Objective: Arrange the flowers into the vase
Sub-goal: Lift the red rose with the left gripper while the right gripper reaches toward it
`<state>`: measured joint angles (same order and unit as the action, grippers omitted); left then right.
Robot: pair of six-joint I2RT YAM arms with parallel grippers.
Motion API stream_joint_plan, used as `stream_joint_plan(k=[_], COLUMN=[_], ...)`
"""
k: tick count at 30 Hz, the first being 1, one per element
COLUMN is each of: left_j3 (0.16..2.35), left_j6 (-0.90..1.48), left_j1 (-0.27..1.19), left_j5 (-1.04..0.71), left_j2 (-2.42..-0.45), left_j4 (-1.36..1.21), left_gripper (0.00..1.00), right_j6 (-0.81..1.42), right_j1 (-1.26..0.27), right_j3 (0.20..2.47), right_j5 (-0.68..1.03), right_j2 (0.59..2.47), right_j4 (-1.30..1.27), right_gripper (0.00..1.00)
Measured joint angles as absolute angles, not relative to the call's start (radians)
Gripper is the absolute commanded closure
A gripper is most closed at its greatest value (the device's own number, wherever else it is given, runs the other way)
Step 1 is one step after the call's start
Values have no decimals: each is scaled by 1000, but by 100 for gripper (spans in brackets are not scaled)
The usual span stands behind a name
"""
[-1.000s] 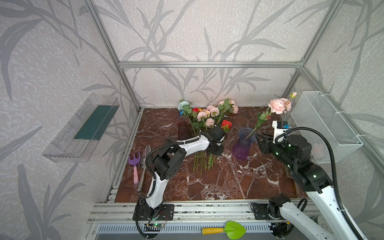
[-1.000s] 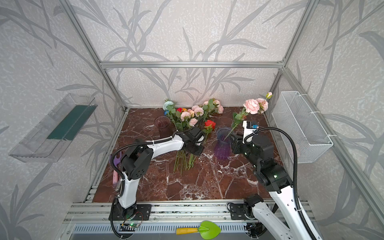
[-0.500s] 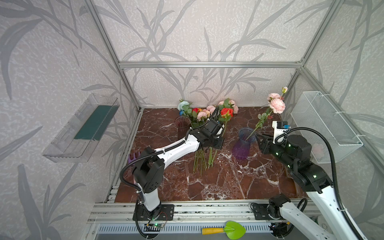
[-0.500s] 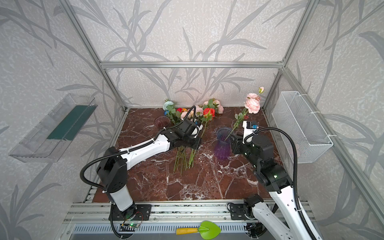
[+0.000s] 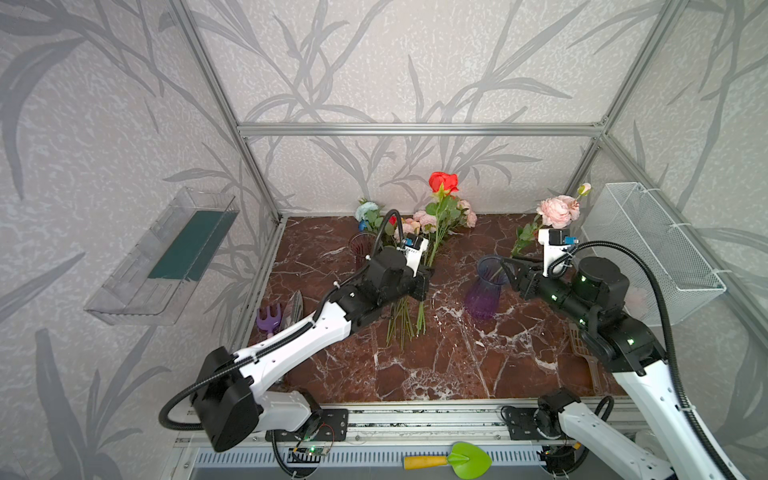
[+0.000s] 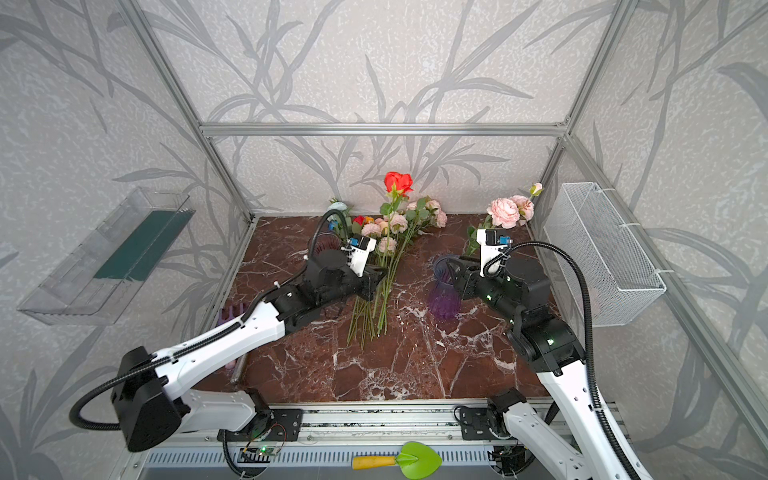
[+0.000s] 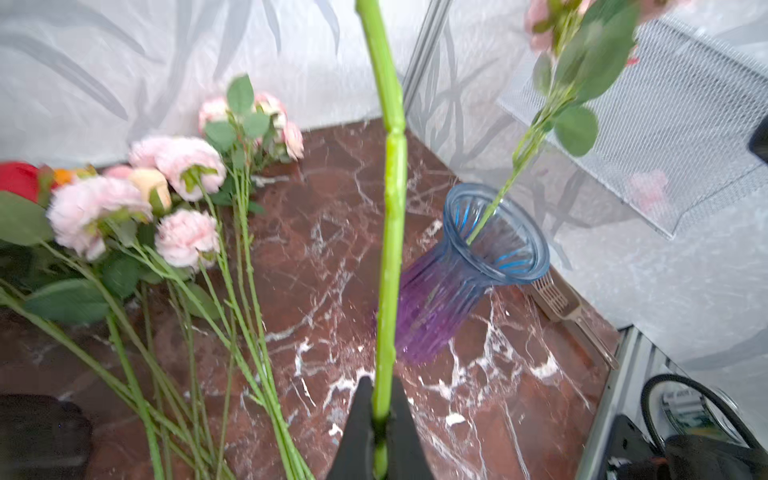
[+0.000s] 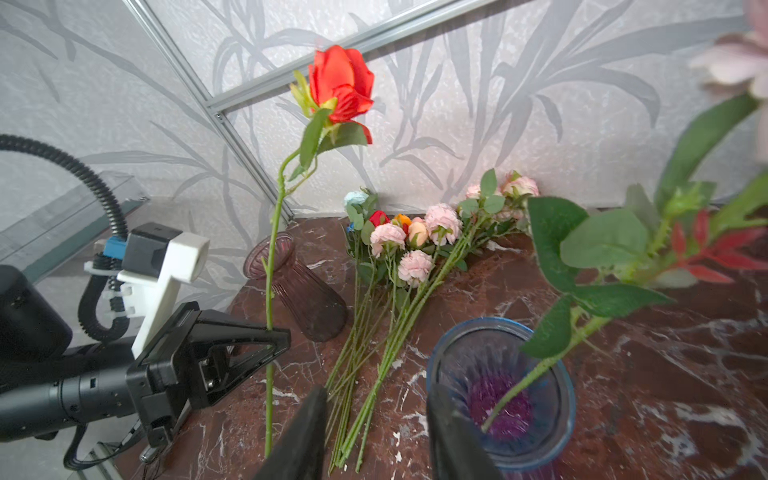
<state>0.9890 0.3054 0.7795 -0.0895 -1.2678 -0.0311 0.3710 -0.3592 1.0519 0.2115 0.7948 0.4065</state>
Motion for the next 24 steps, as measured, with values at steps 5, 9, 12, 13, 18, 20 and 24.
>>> stream_joint_plan(k=[5, 9, 12, 13, 18, 20, 24], left_j3=[824, 805, 805, 805, 805, 805, 814], left_j6=[232, 182, 167, 167, 167, 167, 169], left_j1=[798, 828, 848, 853, 865, 866, 870], left_j5=[23, 52, 52, 53, 55, 54, 54], left_j2=[-1166, -1180, -1185, -1185, -1185, -1186, -1192], left_j4=[-266, -330, -343, -345, -345, -345, -344], left_gripper=[100, 100, 100, 100, 100, 100, 100], right_j6=[427, 418, 379, 365, 328, 324, 320], right_j1=[-387, -466, -559, -588, -656, -663, -669], right_j3=[1070, 1144, 1184, 1199, 1251, 1258, 1284], right_j5=[272, 310, 299, 296, 277, 268, 243], right_j2=[849, 950, 1012, 1032, 1102, 1118, 1164], right_j4=[340, 295, 284, 283, 272, 267, 255], right_gripper=[58, 51, 49, 49, 49, 50, 55])
